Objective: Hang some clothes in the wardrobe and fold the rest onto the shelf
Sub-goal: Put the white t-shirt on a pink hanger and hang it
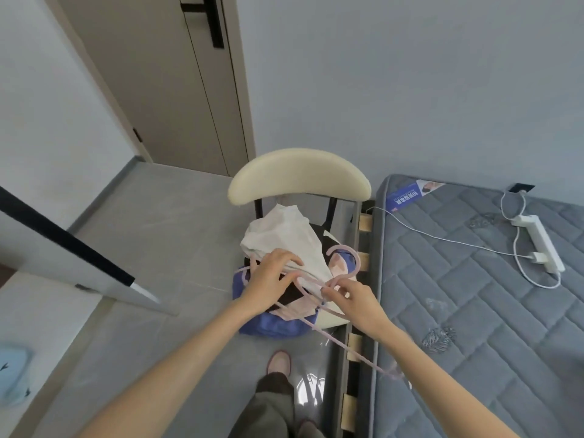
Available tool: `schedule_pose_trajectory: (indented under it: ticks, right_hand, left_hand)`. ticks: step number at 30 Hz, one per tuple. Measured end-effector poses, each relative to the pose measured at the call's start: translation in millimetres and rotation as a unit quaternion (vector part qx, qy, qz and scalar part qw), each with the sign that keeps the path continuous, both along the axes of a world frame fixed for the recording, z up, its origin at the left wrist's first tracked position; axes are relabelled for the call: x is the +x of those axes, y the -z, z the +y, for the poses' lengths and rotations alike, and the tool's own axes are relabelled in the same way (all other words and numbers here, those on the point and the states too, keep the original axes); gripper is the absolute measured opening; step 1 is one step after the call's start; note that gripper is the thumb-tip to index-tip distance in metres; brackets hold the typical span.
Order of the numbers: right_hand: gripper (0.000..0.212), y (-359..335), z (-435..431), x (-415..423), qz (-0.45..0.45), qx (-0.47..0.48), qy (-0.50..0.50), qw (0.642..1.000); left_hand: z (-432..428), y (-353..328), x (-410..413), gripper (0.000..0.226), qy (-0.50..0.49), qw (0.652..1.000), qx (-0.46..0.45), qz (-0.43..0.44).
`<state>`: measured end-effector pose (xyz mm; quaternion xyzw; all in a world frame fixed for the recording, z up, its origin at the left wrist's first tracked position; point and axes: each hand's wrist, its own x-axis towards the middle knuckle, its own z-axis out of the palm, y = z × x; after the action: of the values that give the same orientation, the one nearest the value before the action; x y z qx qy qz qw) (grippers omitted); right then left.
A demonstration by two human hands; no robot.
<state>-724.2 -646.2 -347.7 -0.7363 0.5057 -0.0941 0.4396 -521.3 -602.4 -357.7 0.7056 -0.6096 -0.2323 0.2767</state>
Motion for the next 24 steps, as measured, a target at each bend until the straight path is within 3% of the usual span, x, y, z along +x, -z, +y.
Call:
schedule_pose_trajectory:
  ticks: [3,7,10,12,17,20,24]
  right_hand:
    - [0.017,14,-29,14,0.014,-0.014,0.051,0.998]
    - [0.021,31,-77,37,0.001,-0.006,0.141,0.990]
    - [0.019,43,-113,57,-0.015,0.004,0.176,0.984]
    - [0.020,50,-135,70,-0.023,0.007,0.194,0.981]
    - [0.018,81,-176,86,-0.024,0.021,0.207,0.978]
    - [0.019,93,-186,86,-0.027,0.033,0.213,0.976]
    - [0.020,99,-190,82,-0.040,0.042,0.239,0.969]
  left_hand:
    - [-33,19,34,0.020,-0.126,0.990,-0.042,0.053]
    - [-77,57,83,0.025,-0.274,0.941,0.055,0.193]
    - [-101,99,106,0.018,-0.353,0.862,0.187,0.312]
    - [-112,117,111,0.009,-0.383,0.788,0.262,0.404]
    - [-126,171,108,0.062,-0.398,0.635,0.356,0.557]
    - [-133,194,104,0.061,-0.422,0.593,0.347,0.592]
    - [-138,211,102,0.059,-0.474,0.563,0.315,0.599]
